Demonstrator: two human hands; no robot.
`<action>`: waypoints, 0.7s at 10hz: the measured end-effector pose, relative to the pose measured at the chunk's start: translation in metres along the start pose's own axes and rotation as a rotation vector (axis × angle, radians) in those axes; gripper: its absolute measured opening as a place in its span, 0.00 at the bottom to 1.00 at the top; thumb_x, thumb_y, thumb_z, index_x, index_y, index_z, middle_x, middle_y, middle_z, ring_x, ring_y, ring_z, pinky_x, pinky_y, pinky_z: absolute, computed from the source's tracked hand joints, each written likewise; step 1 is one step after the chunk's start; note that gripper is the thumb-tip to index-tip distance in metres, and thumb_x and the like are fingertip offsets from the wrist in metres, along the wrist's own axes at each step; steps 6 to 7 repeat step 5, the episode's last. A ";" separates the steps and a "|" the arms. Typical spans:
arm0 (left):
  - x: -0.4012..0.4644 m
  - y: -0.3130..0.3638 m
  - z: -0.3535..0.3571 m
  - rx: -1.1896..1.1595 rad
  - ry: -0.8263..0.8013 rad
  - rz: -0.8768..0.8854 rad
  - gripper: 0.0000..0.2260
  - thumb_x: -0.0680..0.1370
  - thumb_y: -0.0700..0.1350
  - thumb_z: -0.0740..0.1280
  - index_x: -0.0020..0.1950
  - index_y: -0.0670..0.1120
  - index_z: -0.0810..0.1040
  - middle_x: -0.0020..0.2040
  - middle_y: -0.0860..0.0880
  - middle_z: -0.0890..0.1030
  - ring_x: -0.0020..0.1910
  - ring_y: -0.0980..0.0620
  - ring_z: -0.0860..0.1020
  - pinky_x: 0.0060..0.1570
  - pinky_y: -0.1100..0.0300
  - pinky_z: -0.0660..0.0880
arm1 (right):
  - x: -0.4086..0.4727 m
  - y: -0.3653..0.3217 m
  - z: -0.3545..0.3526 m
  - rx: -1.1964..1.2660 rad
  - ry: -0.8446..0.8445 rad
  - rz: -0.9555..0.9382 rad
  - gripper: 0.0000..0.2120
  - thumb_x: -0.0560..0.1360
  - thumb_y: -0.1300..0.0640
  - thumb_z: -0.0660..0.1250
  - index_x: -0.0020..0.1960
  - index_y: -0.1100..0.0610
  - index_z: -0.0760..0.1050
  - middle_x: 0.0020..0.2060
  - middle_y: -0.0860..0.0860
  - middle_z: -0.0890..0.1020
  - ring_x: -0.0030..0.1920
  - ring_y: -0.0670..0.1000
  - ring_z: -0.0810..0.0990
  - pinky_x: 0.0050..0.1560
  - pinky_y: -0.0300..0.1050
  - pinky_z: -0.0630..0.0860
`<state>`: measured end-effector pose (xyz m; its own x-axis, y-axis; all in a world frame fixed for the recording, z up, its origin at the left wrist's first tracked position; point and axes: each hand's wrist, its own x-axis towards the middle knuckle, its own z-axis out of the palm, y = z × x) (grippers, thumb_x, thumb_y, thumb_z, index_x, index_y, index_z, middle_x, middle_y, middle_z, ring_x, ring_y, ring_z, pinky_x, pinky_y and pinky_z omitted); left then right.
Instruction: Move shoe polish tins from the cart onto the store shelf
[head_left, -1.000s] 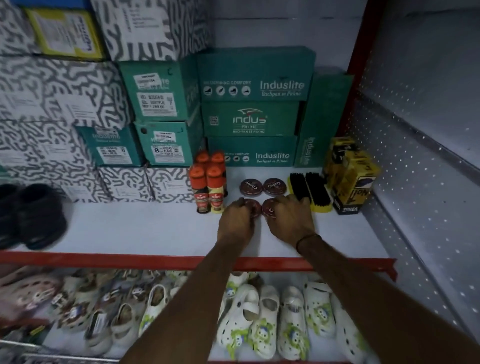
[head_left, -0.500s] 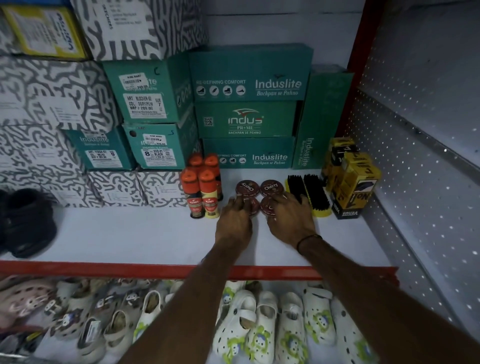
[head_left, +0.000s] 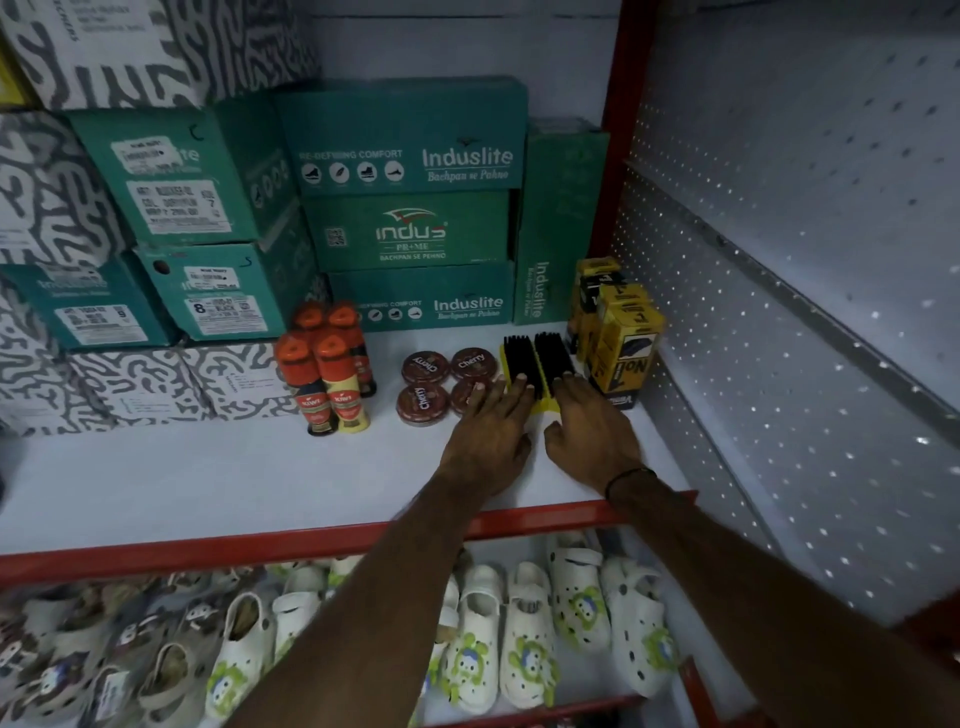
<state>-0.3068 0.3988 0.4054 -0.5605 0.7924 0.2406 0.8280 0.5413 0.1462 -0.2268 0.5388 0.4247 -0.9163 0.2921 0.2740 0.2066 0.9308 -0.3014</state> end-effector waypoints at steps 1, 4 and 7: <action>0.003 0.003 0.002 0.005 0.004 -0.002 0.31 0.81 0.45 0.60 0.81 0.41 0.53 0.82 0.40 0.55 0.81 0.39 0.53 0.80 0.46 0.45 | 0.001 0.006 -0.001 -0.006 -0.037 -0.032 0.31 0.70 0.65 0.65 0.72 0.70 0.65 0.71 0.68 0.71 0.73 0.65 0.68 0.73 0.56 0.67; 0.003 0.005 -0.008 -0.009 -0.004 -0.027 0.30 0.82 0.46 0.58 0.81 0.41 0.51 0.82 0.40 0.54 0.81 0.41 0.53 0.80 0.46 0.49 | 0.007 -0.001 -0.017 -0.111 -0.127 -0.091 0.29 0.74 0.63 0.61 0.74 0.69 0.62 0.74 0.67 0.67 0.75 0.63 0.65 0.76 0.55 0.63; 0.003 0.002 -0.025 0.057 0.064 -0.088 0.30 0.83 0.49 0.55 0.81 0.41 0.49 0.83 0.40 0.52 0.82 0.41 0.51 0.81 0.45 0.50 | 0.010 -0.011 -0.029 -0.180 -0.030 -0.126 0.28 0.74 0.59 0.57 0.73 0.67 0.64 0.72 0.66 0.70 0.73 0.64 0.68 0.72 0.59 0.67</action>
